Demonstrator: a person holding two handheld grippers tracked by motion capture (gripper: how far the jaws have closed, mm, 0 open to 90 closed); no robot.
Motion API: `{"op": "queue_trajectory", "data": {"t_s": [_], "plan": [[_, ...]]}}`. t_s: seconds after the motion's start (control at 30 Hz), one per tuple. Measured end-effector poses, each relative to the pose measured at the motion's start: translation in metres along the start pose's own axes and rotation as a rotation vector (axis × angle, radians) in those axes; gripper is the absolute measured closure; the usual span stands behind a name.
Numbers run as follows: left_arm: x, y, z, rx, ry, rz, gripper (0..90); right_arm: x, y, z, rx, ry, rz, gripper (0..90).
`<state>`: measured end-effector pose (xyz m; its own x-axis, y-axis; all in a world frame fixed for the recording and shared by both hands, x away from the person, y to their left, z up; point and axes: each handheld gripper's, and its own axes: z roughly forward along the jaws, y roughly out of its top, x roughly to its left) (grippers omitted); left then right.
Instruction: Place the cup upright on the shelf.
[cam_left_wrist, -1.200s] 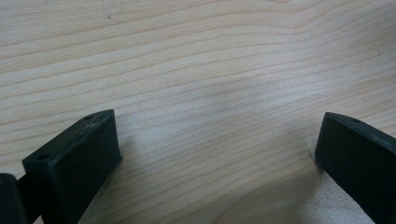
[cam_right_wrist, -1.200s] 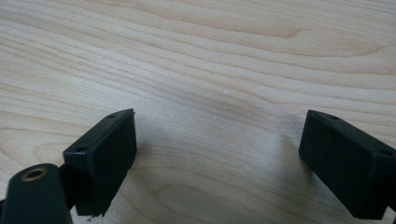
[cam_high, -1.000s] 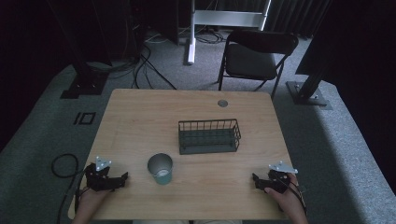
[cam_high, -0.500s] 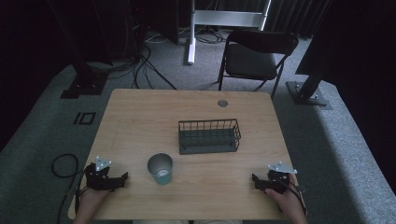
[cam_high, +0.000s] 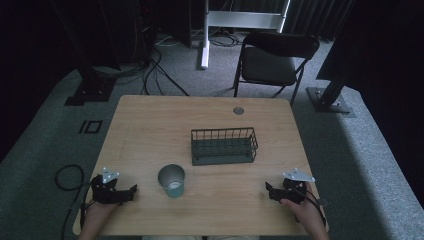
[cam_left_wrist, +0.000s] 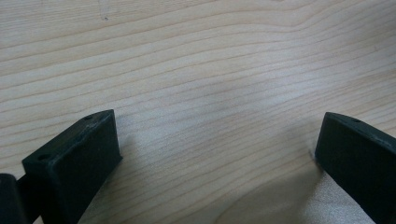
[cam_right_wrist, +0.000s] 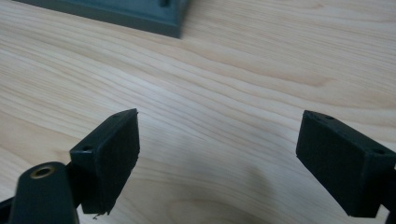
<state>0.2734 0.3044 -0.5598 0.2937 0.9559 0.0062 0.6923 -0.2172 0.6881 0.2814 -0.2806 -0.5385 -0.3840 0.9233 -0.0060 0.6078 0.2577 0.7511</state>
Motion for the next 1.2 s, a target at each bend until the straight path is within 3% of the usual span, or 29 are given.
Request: {"op": "queue_trajectory", "data": {"t_s": [0.6, 0.93, 1.2], "plan": [[0.0, 0.0, 0.0, 0.0, -0.001, 0.001, 0.5, 0.043, 0.023, 0.013, -0.016, 0.145, -0.081, 14.2], [0.0, 0.0, 0.0, 0.0, -0.001, 0.001, 0.5, 0.066, 0.032, 0.023, -0.023, 0.191, -0.128, 14.2], [0.0, 0.0, 0.0, 0.0, -0.001, 0.001, 0.5, 0.094, 0.042, 0.029, -0.042, 0.266, -0.165, 14.2]]}}
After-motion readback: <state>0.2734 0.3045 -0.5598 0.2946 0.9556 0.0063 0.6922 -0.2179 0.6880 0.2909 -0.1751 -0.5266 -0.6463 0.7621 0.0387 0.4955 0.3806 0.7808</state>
